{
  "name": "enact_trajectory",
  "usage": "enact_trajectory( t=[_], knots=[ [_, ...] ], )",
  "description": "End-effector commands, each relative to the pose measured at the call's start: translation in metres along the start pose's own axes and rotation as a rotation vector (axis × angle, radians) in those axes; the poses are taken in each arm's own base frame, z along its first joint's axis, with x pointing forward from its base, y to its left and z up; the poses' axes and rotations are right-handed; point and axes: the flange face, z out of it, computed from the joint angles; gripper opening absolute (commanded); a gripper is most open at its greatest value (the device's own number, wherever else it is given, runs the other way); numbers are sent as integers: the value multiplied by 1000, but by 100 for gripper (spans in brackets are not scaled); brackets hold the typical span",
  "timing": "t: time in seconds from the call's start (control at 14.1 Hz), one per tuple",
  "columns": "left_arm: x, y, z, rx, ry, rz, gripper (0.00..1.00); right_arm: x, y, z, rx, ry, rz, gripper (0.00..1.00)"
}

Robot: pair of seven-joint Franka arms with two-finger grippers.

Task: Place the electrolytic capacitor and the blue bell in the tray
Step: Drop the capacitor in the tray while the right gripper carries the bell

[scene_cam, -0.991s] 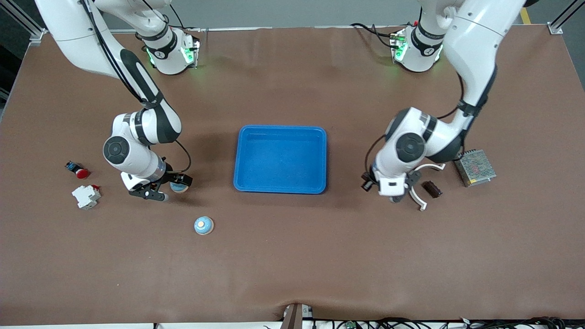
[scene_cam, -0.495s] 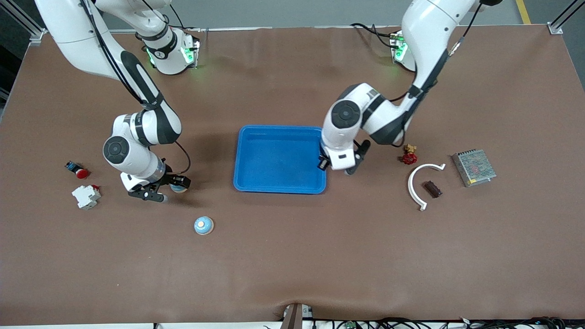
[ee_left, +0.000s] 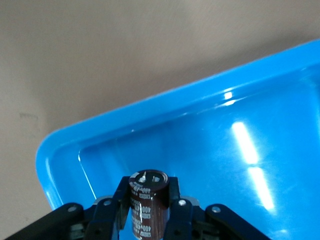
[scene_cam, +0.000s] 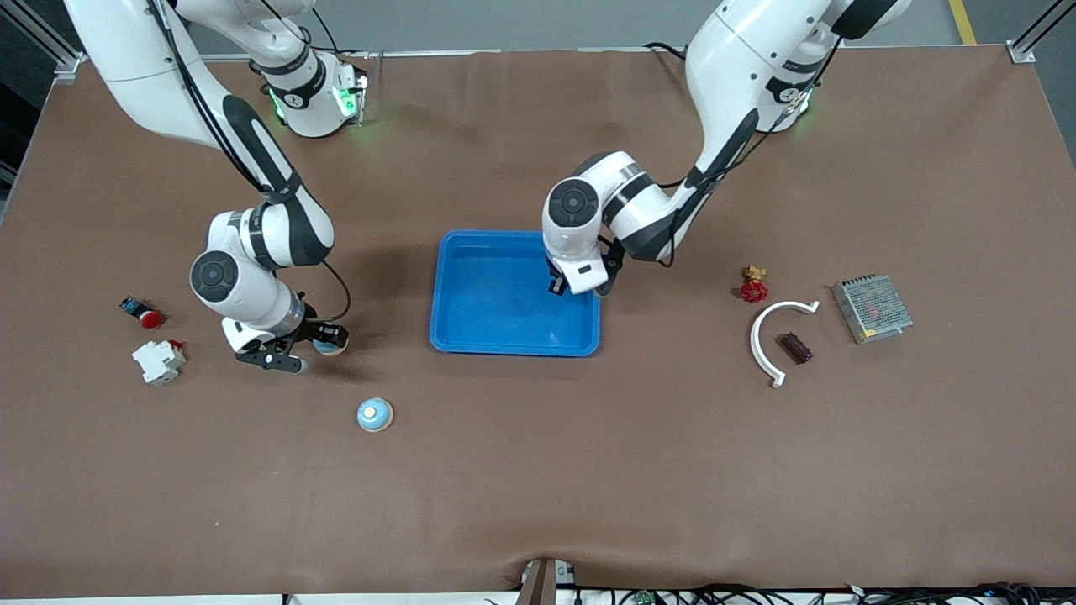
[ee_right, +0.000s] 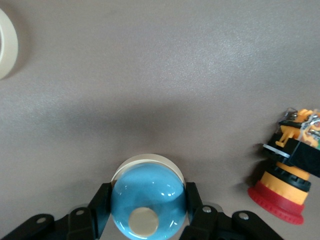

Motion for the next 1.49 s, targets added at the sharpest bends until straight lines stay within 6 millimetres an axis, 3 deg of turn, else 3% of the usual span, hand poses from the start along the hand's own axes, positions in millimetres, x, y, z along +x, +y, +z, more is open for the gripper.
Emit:
enact_trajectory(
  t=[0.0, 0.07, 0.14, 0.21, 0.28, 0.35, 0.42, 0.64, 0.78, 1.06, 1.42],
  knots=[
    [0, 6, 11, 11, 19, -14, 0, -9, -40, -31, -24, -30, 51, 0],
    [1, 6, 13, 14, 19, -15, 4, -14, -54, -43, -33, -44, 75, 0],
    [2, 7, 13, 12, 19, -15, 19, -21, -68, -53, -38, -51, 93, 0],
    [4, 9, 9, 6, 17, -15, 45, -30, -83, -62, -35, -44, 108, 0],
    [5, 11, 5, 0, 18, -13, 79, -42, -100, -67, -34, -39, 131, 0],
    [5, 14, 0, -11, 17, -16, 100, -53, -115, -71, -32, -32, 151, 0],
    [6, 18, -9, -16, 21, -20, 100, -67, -130, -74, -33, -29, 169, 0],
    [26, 34, -61, -3, 101, 16, 100, -104, -171, -79, -36, -26, 215, 0],
    [53, 38, -92, 1, 166, 93, 100, -128, -191, -73, -46, -33, 222, 0],
    [160, 55, -134, 38, 181, 158, 100, -166, -222, -61, -45, -32, 248, 0],
    [299, 61, -143, 86, 203, 222, 98, -194, -235, -37, 37, 24, 282, 0]
  ],
)
